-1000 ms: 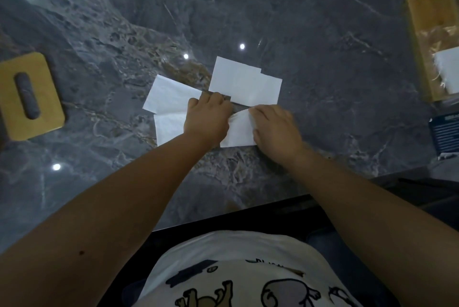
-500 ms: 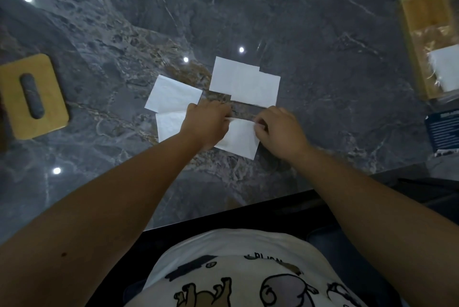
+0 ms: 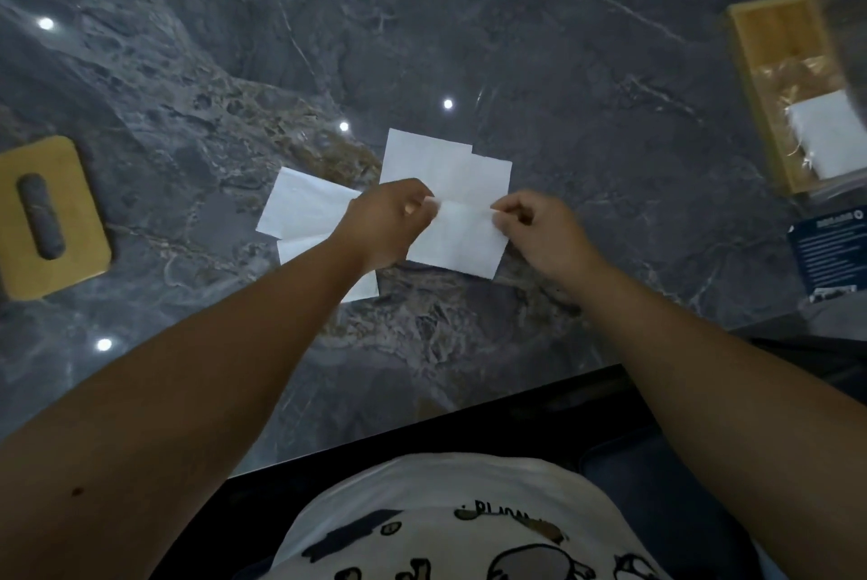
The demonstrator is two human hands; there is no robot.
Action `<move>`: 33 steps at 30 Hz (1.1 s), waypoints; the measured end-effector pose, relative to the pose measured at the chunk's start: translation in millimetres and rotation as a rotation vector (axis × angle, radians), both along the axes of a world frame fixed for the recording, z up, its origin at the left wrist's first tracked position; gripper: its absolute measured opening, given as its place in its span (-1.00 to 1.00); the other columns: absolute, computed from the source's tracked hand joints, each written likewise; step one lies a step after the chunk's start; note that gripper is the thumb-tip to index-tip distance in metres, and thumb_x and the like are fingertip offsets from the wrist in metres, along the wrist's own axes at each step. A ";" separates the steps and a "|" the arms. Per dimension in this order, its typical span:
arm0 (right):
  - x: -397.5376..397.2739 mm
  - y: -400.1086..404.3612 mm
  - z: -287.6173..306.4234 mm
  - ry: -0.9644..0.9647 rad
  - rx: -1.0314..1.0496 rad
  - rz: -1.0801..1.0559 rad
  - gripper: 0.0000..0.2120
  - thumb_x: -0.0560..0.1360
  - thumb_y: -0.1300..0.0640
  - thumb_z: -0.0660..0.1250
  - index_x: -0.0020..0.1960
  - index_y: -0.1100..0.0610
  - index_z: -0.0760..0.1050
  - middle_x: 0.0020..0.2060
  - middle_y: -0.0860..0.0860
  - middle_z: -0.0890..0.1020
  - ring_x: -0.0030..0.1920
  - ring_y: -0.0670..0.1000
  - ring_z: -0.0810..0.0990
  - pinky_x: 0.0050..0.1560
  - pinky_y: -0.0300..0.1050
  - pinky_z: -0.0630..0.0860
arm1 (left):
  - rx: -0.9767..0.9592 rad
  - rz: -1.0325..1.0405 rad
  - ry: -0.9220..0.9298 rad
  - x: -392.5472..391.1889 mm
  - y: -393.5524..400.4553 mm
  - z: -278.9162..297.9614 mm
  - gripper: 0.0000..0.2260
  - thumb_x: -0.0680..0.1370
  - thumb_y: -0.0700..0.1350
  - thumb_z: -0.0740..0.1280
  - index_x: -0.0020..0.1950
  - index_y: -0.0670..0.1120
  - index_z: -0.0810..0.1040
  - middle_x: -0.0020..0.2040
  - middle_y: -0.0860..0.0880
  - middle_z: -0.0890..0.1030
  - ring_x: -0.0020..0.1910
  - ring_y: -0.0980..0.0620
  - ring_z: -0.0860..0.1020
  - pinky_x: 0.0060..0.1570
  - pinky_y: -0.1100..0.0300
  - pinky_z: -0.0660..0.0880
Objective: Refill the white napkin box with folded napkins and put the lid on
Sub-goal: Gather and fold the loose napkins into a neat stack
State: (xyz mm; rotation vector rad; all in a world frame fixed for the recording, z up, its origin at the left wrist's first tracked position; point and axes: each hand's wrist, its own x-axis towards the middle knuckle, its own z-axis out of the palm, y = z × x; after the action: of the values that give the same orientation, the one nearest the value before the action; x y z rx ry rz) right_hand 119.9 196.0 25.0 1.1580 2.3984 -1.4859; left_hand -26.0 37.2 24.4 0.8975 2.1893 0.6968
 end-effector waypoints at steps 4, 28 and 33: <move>-12.9 23.0 0.6 0.068 -0.070 -0.142 -0.91 0.54 0.21 0.32 0.03 0.11 0.57 -0.05 0.14 0.63 -0.12 0.00 0.58 -0.01 0.00 0.58 | 0.039 0.075 -0.081 -8.9 21.5 5.8 -0.76 0.62 0.06 0.22 0.07 -0.08 0.55 0.01 -0.02 0.60 -0.04 0.00 0.56 -0.09 0.18 0.45; -60.4 51.1 -30.9 -0.113 0.249 -0.017 -0.89 0.50 0.17 0.32 -0.03 0.17 0.59 -0.06 0.07 0.64 -0.06 0.04 0.57 -0.07 -0.19 0.42 | -0.250 0.046 0.366 -39.1 74.4 -33.9 -0.75 0.62 0.05 0.16 0.12 -0.02 0.56 -0.01 -0.06 0.67 -0.01 -0.12 0.60 0.11 0.04 0.31; -58.2 44.1 -32.0 -0.146 0.403 0.069 -0.79 0.52 0.13 0.31 0.13 0.17 0.53 0.14 0.11 0.52 0.00 0.10 0.55 -0.07 -0.13 0.41 | -0.236 -0.005 0.433 -40.8 73.5 -40.4 -0.76 0.59 0.06 0.24 0.18 -0.01 0.50 0.02 -0.04 0.65 0.00 -0.12 0.60 0.17 -0.02 0.33</move>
State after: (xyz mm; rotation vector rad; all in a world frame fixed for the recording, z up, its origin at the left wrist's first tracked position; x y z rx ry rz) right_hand 61.7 240.2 -7.0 1.1868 2.6740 -0.8845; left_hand -66.8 110.8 -16.0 0.9968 2.5779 0.2435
